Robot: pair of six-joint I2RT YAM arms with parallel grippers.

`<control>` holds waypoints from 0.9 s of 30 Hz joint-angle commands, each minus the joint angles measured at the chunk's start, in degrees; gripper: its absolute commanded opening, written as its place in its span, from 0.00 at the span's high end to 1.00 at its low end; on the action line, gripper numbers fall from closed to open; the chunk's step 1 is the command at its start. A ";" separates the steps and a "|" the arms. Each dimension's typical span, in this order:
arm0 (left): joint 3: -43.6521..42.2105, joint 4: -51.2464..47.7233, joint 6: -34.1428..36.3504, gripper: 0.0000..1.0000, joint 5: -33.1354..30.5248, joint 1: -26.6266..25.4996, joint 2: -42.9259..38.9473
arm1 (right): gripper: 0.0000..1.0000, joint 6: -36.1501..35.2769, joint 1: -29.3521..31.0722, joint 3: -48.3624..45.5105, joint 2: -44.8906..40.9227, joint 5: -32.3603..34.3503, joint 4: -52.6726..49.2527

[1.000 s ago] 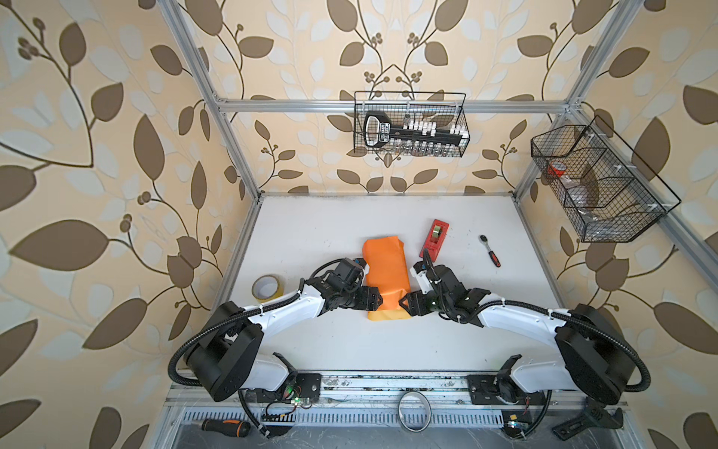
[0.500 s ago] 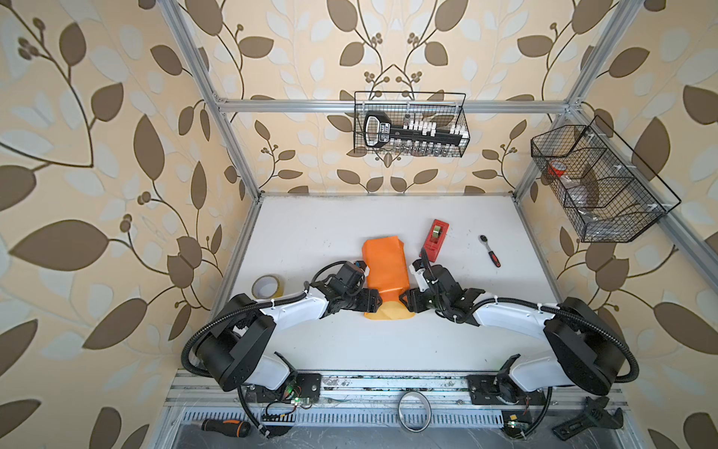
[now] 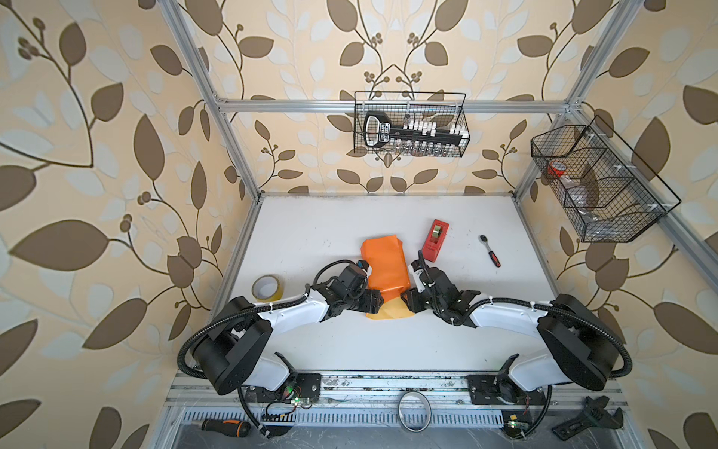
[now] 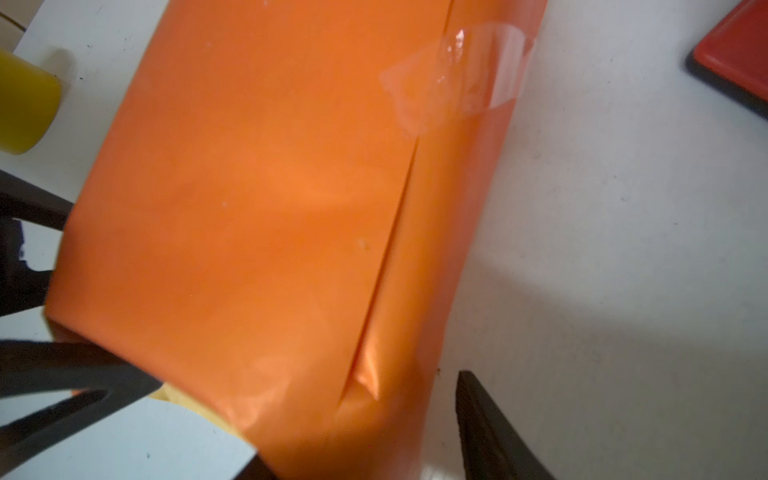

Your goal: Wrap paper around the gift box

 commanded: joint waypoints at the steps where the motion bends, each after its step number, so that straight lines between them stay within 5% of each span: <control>1: -0.21 0.72 1.94 0.29 -3.02 -0.47 -1.33 | 0.51 -1.15 0.40 -1.00 1.07 1.71 0.95; 9: 0.97 1.15 0.73 0.50 -4.58 -0.98 1.36 | 0.56 -0.18 1.41 -0.80 1.74 2.84 1.26; 27: 2.84 -1.18 -3.59 0.73 -9.19 -3.71 2.66 | 0.65 3.48 2.71 -0.13 2.57 7.08 1.26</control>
